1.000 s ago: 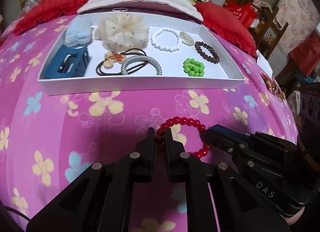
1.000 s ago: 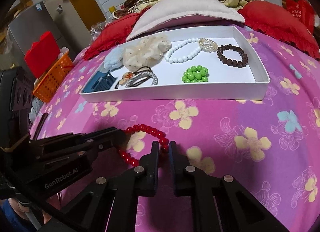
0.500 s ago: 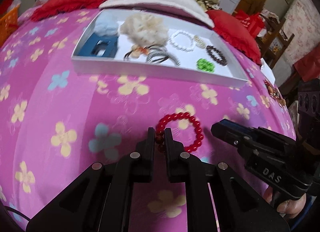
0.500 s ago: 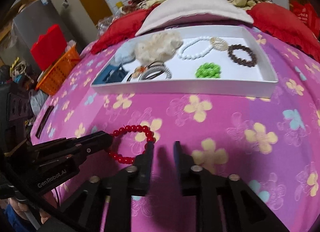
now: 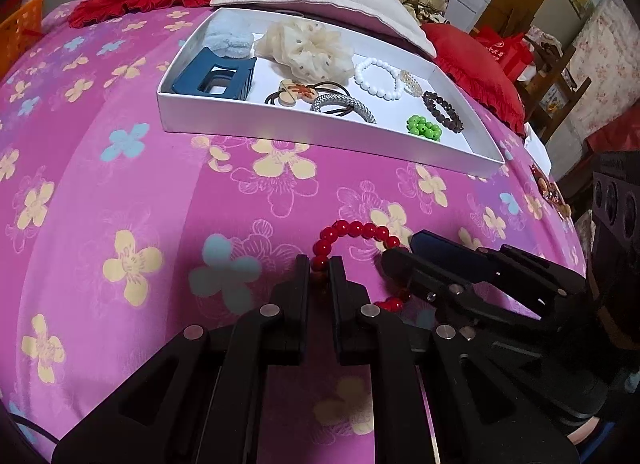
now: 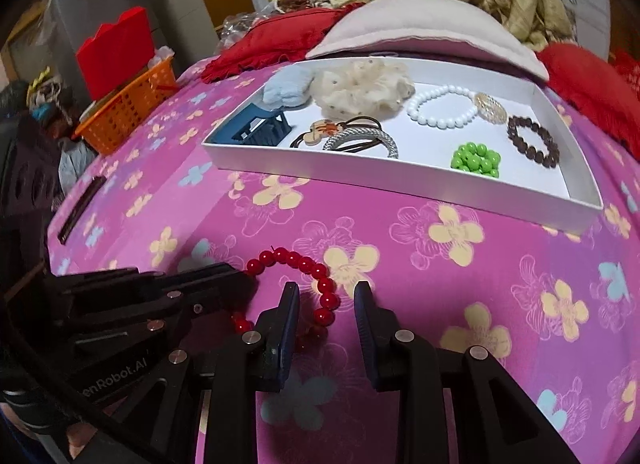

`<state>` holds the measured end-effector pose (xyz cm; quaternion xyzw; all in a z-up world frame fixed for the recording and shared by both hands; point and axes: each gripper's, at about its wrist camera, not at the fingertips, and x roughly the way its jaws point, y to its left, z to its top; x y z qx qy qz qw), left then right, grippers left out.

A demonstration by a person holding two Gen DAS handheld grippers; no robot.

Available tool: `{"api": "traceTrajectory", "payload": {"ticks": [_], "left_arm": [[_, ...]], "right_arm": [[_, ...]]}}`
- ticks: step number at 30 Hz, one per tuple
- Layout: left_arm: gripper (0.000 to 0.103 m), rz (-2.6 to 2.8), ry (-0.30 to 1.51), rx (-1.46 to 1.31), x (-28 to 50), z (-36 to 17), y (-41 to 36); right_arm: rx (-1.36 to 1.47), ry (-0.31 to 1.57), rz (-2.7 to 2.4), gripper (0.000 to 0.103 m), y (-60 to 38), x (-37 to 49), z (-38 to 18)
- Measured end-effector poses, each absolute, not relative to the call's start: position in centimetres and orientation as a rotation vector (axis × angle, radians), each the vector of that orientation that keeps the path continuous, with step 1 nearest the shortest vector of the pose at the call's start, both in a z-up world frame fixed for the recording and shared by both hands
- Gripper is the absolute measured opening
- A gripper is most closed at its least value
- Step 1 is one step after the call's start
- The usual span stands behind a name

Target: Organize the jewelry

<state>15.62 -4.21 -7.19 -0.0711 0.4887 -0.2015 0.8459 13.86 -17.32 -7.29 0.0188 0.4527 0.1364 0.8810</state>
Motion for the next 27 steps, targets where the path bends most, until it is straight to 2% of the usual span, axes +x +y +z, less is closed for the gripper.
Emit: {"api": "traceTrajectory", "payload": {"ticks": [7,11,27], "left_arm": [[0.008,-0.44,1.023,-0.173,15.7,-7.3,-3.8],[0.008,-0.443,1.008,-0.166,15.5,-7.3,-3.8],[0.008,-0.4,0.95,-0.175,13.1,-3.9,-2.3]], "right_arm": [[0.0,0.923,0.265,0.026,-16.8,13.5,-7.4],[-0.013,0.939,0.267,0.01,-16.4,13.4,-7.3],[0.117,0.881,0.283,0.009,-17.0,11.0,-4.2]]}}
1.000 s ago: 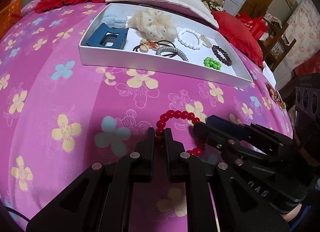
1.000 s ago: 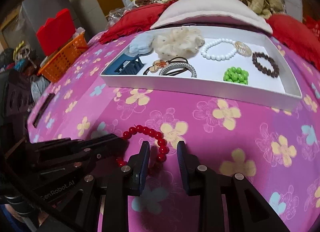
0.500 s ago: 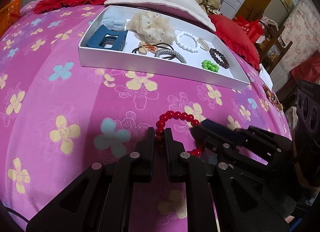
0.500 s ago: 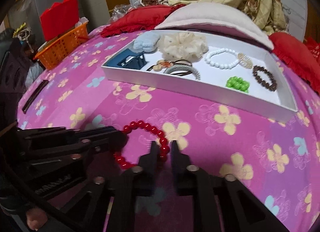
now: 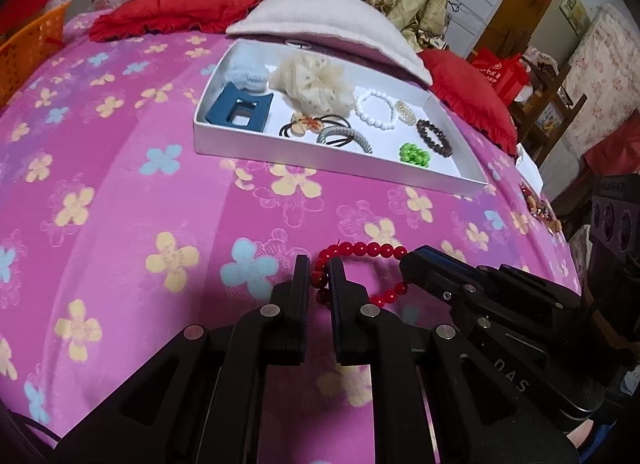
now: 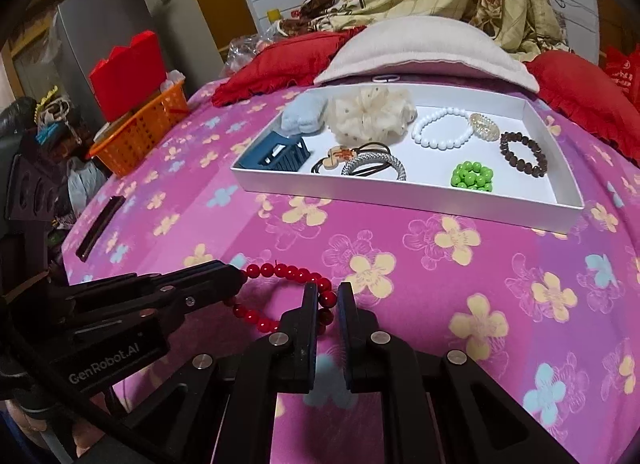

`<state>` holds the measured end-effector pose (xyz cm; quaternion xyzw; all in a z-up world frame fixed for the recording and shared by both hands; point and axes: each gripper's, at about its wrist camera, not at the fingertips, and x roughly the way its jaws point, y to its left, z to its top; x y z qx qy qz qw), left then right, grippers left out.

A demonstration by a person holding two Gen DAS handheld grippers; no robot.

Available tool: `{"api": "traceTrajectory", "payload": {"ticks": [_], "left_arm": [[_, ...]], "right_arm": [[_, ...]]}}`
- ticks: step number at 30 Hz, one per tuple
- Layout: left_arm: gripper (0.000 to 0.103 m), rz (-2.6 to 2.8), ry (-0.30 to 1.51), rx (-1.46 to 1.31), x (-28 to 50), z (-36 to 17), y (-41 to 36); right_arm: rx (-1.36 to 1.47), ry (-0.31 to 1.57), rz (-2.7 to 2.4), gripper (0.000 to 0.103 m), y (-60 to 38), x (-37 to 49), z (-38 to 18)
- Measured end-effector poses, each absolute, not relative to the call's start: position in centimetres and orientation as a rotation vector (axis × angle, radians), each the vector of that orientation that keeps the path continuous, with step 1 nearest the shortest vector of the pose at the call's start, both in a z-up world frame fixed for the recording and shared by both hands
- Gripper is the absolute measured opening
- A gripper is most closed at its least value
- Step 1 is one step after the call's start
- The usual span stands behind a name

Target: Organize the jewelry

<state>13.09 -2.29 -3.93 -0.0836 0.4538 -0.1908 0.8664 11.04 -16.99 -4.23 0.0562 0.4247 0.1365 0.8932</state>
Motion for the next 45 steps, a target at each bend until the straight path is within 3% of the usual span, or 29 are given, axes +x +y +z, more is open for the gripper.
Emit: {"api": "traceTrajectory", "payload": {"ticks": [25,45], "left_arm": [[0.008,-0.317,0.784,0.043,5.5,3.0,-4.4],[0.008,-0.319,0.749,0.129,3.8,4.9,-6.4]], "right_arm": [[0.161,0.738,0.291,0.009,-17.6,5.8,1.4],[0.212,0.662,0.29,0.009,-20.0,4.3,3.4]]}}
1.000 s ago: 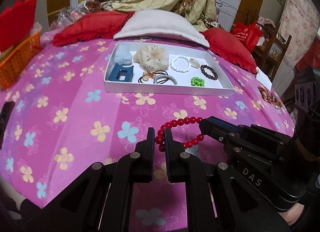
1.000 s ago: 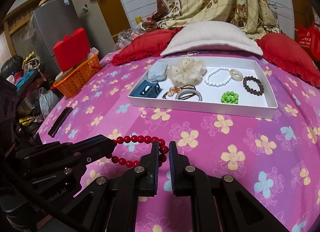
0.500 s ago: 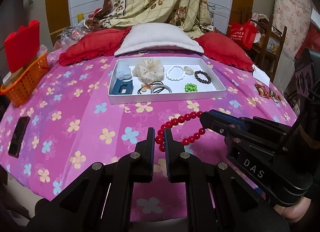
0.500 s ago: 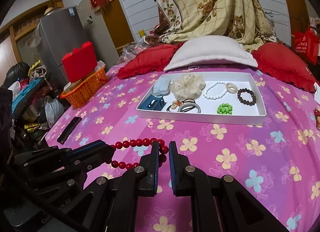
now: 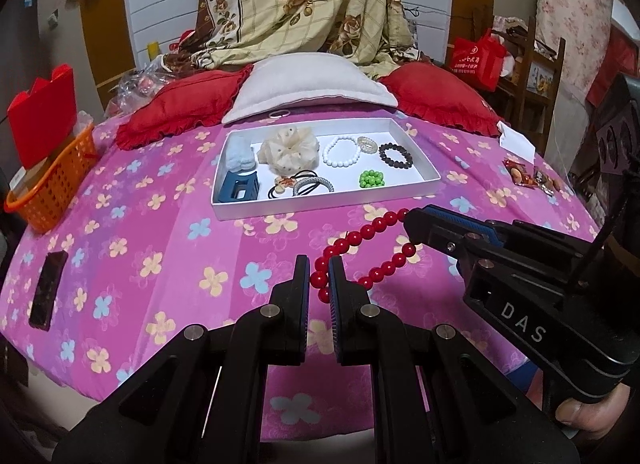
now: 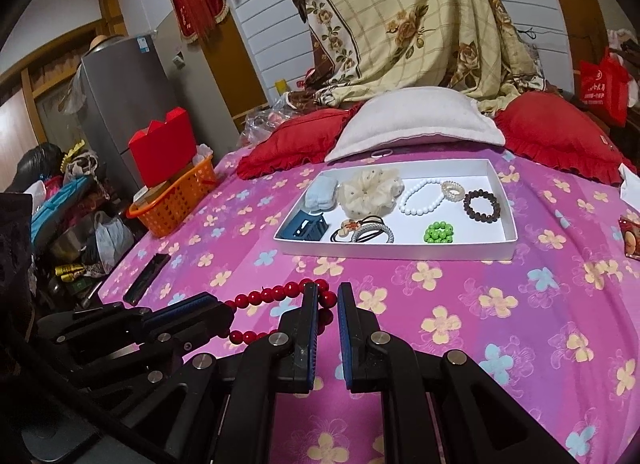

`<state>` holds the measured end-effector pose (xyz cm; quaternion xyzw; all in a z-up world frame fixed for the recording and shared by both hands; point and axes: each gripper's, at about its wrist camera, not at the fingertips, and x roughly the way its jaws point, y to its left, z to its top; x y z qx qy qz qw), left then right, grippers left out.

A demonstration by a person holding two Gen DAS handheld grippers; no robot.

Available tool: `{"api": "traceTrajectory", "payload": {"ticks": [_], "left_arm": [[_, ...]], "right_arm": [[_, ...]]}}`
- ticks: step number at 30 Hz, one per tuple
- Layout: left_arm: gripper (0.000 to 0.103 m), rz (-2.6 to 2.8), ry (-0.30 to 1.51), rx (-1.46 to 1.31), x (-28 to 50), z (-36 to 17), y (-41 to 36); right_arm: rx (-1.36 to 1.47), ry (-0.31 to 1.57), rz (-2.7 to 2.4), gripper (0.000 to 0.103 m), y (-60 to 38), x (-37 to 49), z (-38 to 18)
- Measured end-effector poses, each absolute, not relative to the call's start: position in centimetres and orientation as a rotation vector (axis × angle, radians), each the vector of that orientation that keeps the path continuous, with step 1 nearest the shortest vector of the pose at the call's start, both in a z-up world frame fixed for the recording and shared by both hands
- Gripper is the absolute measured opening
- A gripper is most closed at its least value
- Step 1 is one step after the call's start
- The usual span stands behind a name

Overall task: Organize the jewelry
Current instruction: 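Lower the red bracelet into the tray beside the green bracelet and open both tools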

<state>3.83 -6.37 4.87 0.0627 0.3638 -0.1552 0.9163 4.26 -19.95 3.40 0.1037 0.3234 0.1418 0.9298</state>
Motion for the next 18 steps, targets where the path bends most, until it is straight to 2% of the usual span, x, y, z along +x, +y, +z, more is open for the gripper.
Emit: {"api": "traceTrajectory", "payload": {"ticks": [7,18], "left_arm": [[0.008,-0.321,0.754,0.157,5.9,4.8,-7.6],[0.008,-0.38,0.814,0.067,15.0,4.7,-9.1]], "right_arm": [[0.205,0.663,0.289,0.009,-20.6,6.6,3.7],[0.234,0.678,0.244,0.009,-23.3,14.2,3.7]]}}
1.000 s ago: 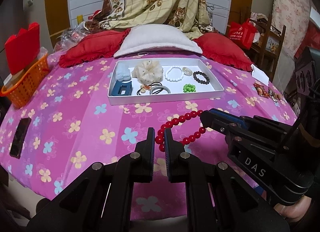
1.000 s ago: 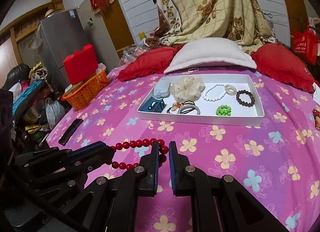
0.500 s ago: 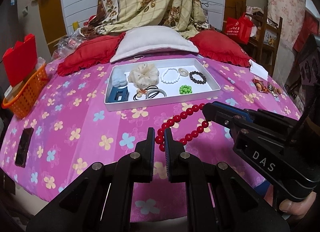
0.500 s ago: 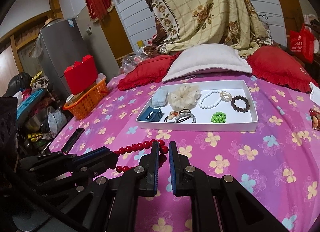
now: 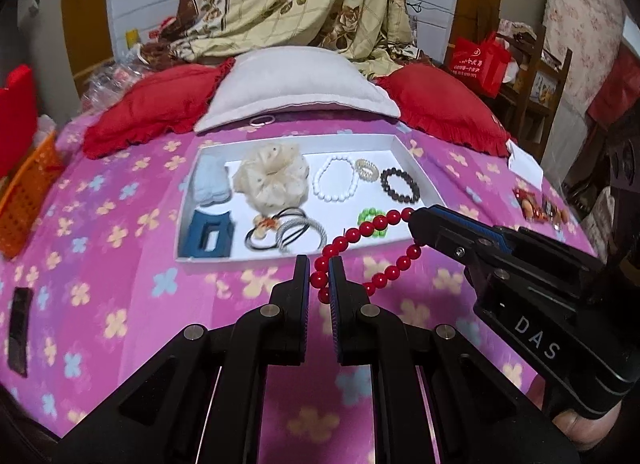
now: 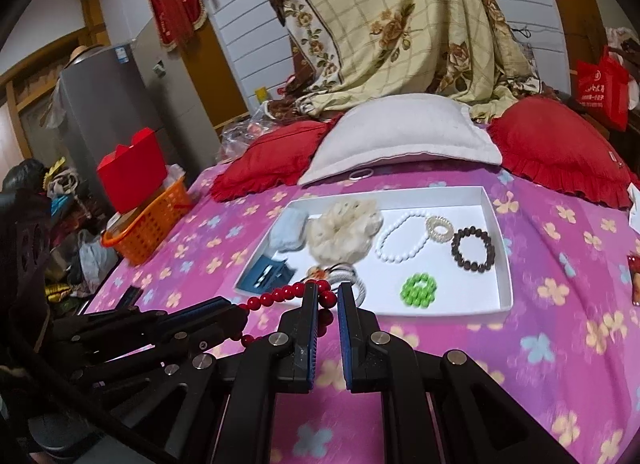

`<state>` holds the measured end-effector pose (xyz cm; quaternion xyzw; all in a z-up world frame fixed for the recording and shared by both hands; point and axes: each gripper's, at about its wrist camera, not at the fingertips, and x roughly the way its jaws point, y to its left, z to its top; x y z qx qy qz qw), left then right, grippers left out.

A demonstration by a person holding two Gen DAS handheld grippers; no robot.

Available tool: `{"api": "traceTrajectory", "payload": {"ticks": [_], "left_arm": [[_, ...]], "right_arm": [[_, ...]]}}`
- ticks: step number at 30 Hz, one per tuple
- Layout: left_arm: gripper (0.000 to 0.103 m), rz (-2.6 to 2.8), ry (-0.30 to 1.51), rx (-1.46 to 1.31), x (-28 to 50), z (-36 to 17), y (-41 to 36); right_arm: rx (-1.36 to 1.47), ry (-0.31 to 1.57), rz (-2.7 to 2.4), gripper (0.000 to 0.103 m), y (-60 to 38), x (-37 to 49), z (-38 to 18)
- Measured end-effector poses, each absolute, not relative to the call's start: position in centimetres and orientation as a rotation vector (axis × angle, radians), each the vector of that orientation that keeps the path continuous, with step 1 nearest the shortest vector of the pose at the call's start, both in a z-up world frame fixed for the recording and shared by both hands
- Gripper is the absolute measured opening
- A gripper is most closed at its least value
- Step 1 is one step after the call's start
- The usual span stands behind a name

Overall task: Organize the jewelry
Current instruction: 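Lower the red bracelet into the tray beside the green bracelet and open both tools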

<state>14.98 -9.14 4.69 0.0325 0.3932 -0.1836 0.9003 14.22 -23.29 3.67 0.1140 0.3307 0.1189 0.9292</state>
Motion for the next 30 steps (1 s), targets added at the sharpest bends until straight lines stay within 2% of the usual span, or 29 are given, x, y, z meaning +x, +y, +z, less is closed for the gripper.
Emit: {"api": "traceTrajectory", "payload": {"ticks": [12,27,28,30], "left_arm": [[0.008,-0.4,0.982,0.051,25.6,-1.6,-13.8],[0.008,-0.417,1.034,0.067,28.3,-4.7,-15.5],[0.008,-0.417,1.031,0.063,28.2,-4.6,-15.4],[0.01,-0.423,1.03,0.06,28.1,-4.5,-15.3]], "right_arm": [[0.317,0.817,0.189,0.009,-27.8,22.9,-1.7],[0.373,0.905,0.166,0.009,-29.2,26.0,-5.6],[0.373,0.907,0.164,0.01,-29.3,26.1,-5.7],[0.372,0.902,0.16,0.024,-29.4,26.0,-5.5]]}}
